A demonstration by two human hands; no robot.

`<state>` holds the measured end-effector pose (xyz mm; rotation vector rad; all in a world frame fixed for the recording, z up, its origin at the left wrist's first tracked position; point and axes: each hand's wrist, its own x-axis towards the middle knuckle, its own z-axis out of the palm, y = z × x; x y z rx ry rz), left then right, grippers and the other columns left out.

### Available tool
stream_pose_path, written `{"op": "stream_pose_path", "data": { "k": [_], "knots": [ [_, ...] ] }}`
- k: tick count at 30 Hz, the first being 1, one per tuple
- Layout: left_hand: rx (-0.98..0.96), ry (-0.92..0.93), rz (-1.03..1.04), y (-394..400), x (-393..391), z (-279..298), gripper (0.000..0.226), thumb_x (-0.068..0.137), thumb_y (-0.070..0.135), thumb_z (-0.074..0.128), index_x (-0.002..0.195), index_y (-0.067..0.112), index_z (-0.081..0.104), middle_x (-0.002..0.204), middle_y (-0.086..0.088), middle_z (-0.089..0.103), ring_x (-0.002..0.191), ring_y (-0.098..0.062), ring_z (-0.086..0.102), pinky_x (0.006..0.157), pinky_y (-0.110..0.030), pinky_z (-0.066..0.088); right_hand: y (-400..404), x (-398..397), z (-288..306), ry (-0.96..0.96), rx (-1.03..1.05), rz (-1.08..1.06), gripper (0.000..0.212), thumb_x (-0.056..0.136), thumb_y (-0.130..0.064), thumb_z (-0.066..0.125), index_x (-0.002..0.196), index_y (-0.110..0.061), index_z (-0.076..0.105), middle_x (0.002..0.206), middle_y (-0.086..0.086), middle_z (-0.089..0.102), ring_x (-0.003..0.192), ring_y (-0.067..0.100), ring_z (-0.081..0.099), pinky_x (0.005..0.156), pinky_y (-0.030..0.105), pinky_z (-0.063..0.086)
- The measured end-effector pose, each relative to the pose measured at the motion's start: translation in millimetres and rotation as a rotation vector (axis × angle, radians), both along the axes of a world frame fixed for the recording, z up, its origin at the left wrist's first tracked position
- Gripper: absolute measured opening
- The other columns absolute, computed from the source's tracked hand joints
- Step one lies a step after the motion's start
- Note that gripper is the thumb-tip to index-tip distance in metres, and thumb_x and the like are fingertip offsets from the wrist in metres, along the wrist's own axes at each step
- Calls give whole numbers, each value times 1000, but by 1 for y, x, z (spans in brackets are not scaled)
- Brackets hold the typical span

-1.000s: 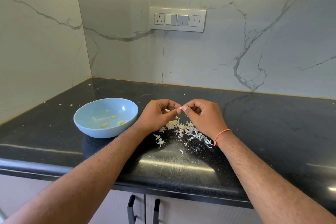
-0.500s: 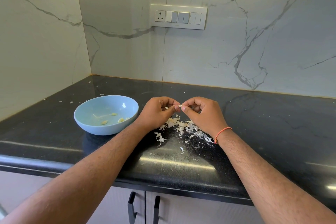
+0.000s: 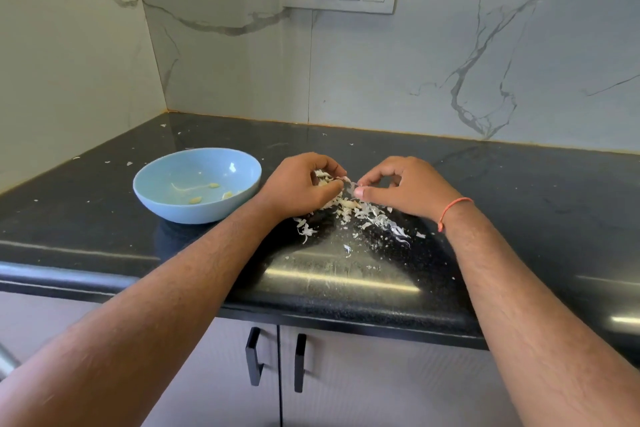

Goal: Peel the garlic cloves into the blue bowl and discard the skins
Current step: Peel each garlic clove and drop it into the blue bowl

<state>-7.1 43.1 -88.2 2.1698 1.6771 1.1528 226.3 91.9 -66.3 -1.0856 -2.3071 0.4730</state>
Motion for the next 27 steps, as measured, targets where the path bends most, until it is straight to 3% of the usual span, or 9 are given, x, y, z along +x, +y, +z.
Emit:
{"op": "stream_pose_path", "data": {
  "k": [4, 7, 11, 15, 21, 24, 27],
  "knots": [
    [-19, 228, -180, -1, -3, -2, 12, 88, 40, 81, 100, 37, 81, 94, 13, 67, 80, 11, 60, 74, -6, 37, -1, -2, -4, -162, -41, 103, 19, 80, -44, 87, 95, -35, 82, 89, -14, 72, 65, -13, 56, 60, 9, 33],
    [2, 236, -180, 1, -5, -2, 13, 89, 39, 82, 101, 33, 82, 88, 13, 63, 73, 11, 57, 65, -3, 32, 4, -5, -6, -137, -50, 62, 7, 82, -37, 87, 86, -38, 81, 72, -20, 70, 59, -9, 57, 60, 12, 38],
    [20, 255, -175, 5, -5, -5, 14, 92, 43, 79, 99, 31, 82, 87, 11, 66, 72, 10, 56, 64, -5, 33, 5, -5, -6, -160, -30, 65, 4, 86, -35, 83, 85, -36, 79, 56, -30, 62, 57, -12, 57, 56, 6, 35],
    [33, 288, -143, 9, -5, -6, 15, 97, 37, 74, 100, 23, 80, 89, 13, 65, 76, 14, 56, 65, -3, 32, 6, -9, -9, -139, 28, 49, 7, 89, -36, 79, 83, -36, 78, 80, -17, 72, 69, -9, 61, 68, 15, 43],
    [42, 208, -85, 8, -3, -4, 21, 104, 37, 63, 103, 21, 76, 88, 14, 65, 74, 0, 58, 67, -8, 36, 8, -8, -9, 34, 47, 12, 9, 93, -28, 76, 86, -33, 79, 83, -19, 71, 66, -8, 59, 65, 13, 42],
    [3, 99, -61, 8, -3, -5, 21, 106, 35, 60, 102, 20, 75, 76, 18, 65, 65, 5, 56, 59, -9, 36, 8, -7, -10, 91, 44, 27, 13, 88, -25, 80, 95, -36, 79, 90, -21, 73, 72, 4, 62, 70, 21, 48],
    [0, 46, -74, 7, -3, -5, 23, 108, 33, 58, 100, 19, 75, 76, 19, 67, 61, 6, 55, 57, -10, 35, 5, -10, -10, 158, 67, 41, 21, 84, -35, 86, 103, -35, 79, 102, -19, 73, 82, 15, 65, 78, 25, 52]
  ]
}}
